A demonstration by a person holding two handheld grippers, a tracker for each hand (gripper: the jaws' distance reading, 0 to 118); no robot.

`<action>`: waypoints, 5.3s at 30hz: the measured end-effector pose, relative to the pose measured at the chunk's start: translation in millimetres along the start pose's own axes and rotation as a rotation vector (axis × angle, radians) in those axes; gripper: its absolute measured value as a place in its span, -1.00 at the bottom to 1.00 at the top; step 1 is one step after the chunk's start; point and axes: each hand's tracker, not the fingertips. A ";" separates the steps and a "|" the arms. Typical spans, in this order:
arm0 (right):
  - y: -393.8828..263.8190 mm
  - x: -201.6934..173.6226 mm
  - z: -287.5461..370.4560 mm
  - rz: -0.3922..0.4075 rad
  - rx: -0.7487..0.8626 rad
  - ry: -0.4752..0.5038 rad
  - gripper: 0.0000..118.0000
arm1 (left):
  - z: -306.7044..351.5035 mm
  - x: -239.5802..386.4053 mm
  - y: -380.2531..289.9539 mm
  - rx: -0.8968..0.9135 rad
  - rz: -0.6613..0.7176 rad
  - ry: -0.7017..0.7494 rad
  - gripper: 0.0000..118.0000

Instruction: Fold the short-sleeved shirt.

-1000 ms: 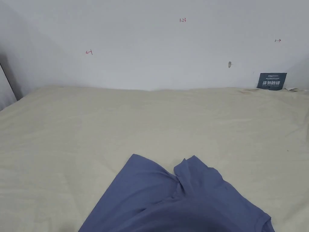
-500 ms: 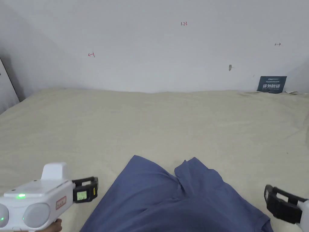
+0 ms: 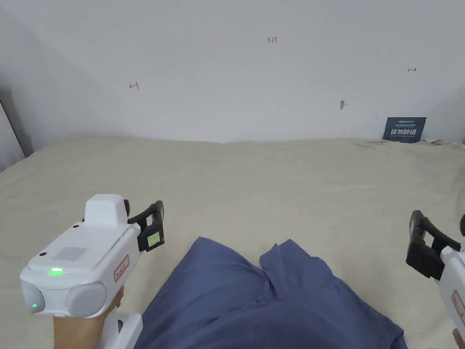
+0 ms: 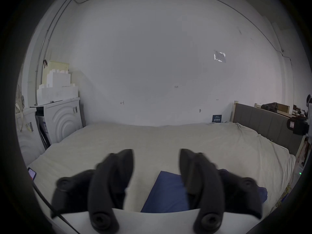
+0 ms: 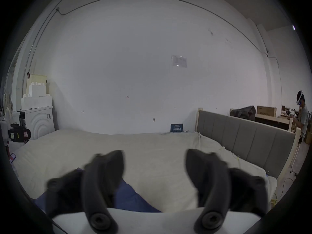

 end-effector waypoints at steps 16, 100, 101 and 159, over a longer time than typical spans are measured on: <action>-9.4 4.7 3.9 0.003 0.021 0.003 -1.00 | -7.6 8.1 -17.3 -0.049 0.004 -0.050 -1.00; -181.2 47.4 -165.0 -0.185 -0.861 0.031 0.69 | -232.6 17.6 -52.3 -0.715 -0.078 -0.265 -1.00; -188.4 46.7 -169.5 -0.181 -0.883 0.029 0.69 | -231.8 16.9 -53.0 -0.716 -0.079 -0.265 -1.00; 164.9 61.4 -244.9 -0.116 -0.204 0.146 -0.90 | -194.2 -155.7 198.9 -0.272 0.050 0.180 -1.00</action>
